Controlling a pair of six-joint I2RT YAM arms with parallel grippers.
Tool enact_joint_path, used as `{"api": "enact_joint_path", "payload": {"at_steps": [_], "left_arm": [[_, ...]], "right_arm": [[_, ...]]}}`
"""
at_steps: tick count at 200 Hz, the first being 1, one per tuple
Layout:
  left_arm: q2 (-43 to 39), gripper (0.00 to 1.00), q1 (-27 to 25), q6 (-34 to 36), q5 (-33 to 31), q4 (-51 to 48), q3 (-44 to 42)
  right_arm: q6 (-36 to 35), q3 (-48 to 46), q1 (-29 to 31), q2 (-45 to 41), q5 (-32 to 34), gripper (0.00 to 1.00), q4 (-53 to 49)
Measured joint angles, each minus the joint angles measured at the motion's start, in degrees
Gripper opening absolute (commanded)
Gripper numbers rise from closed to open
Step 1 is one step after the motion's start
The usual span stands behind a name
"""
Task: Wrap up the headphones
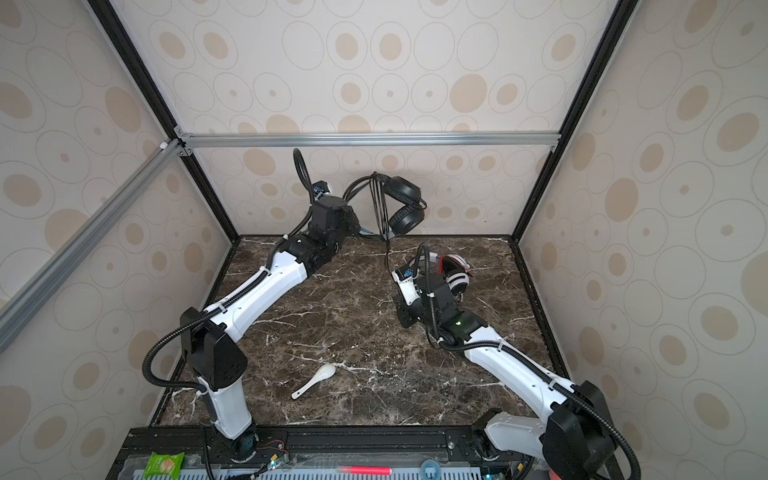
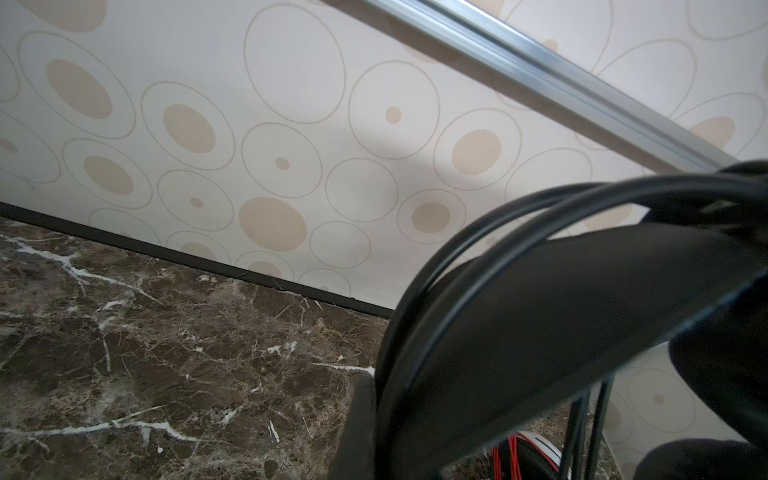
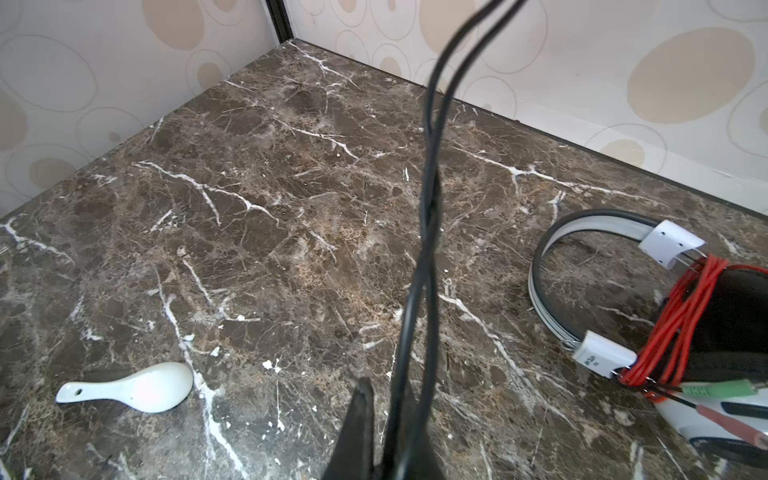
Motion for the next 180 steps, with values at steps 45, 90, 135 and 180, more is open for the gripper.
{"api": "enact_joint_path", "payload": {"at_steps": [45, 90, 135, 180], "left_arm": [[-0.13, 0.0, 1.05, -5.42, 3.91, 2.29, -2.6], [-0.13, 0.0, 1.44, -5.75, 4.63, 2.19, -2.6], [1.11, 0.0, 1.44, -5.88, 5.79, 0.96, -0.5], [2.19, 0.0, 1.44, -8.04, 7.8, -2.45, 2.19]], "right_arm": [[0.48, -1.51, 0.35, -0.42, -0.61, 0.0, 0.02], [1.6, -2.14, 0.81, -1.05, -2.14, 0.0, 0.39], [1.99, -2.14, 2.69, -0.22, -4.98, 0.0, 1.73], [1.95, -2.14, 2.8, 1.31, -5.75, 0.0, 1.99]]}}
